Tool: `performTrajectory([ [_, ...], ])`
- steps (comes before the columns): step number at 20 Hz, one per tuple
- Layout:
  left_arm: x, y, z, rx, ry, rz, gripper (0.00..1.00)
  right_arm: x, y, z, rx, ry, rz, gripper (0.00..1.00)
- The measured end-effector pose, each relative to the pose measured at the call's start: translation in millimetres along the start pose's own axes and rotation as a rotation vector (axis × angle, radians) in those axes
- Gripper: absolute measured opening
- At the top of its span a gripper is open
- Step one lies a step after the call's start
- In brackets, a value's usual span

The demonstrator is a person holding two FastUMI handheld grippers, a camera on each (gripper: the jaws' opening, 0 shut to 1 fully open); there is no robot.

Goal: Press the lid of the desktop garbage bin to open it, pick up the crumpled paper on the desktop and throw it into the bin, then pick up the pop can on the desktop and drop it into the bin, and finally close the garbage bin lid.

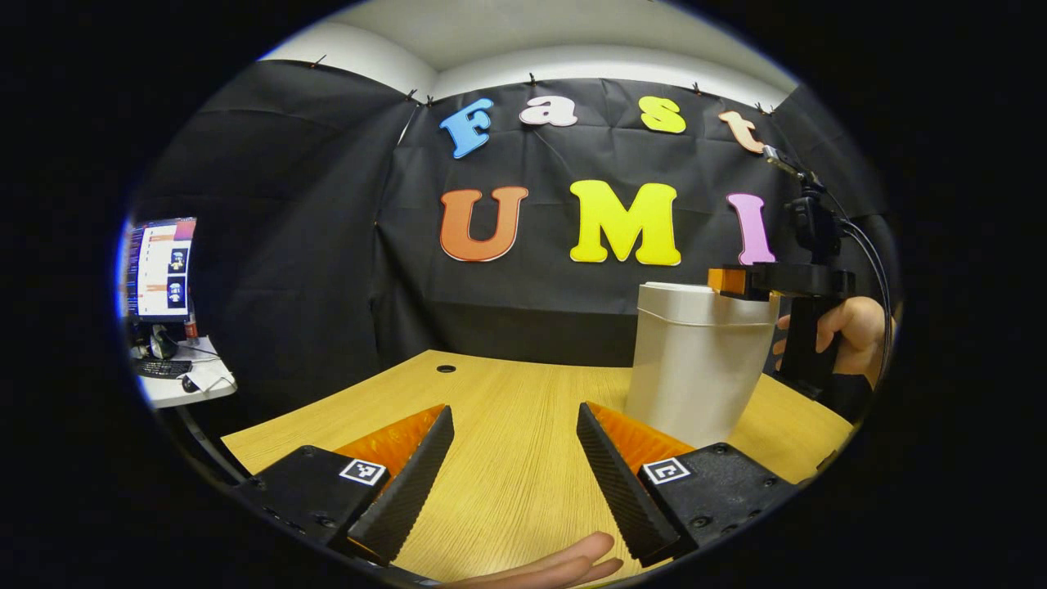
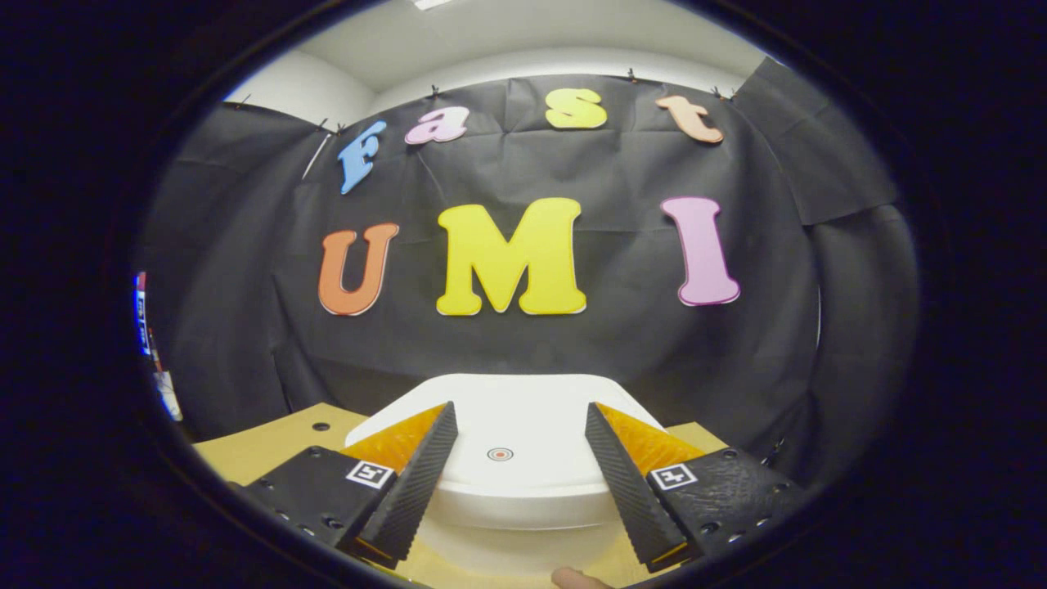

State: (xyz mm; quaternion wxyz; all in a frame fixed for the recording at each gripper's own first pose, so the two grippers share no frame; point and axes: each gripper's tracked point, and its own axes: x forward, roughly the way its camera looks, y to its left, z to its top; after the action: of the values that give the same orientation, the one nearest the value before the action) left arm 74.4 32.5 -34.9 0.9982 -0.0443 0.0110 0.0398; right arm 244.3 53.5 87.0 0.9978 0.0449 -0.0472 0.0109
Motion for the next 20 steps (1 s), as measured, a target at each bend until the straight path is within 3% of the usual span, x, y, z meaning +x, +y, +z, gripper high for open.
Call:
performTrajectory([
  [5,3,14,-1,-0.005,0.001,0.029,0.98,-39,0,-4,-0.040,-0.035,-0.046,0.96],
  [12,-2,12,1,0.011,-0.001,0.024,0.98,-105,-8,-51,-0.100,0.135,-0.016,0.95],
  [16,-4,6,4,0.030,-0.014,0.009,0.98,-152,-22,-85,-0.006,0.223,0.019,0.98],
  [20,-5,8,4,0.034,-0.008,0.009,0.98,-207,-49,-79,-0.078,0.155,-0.002,0.95],
])
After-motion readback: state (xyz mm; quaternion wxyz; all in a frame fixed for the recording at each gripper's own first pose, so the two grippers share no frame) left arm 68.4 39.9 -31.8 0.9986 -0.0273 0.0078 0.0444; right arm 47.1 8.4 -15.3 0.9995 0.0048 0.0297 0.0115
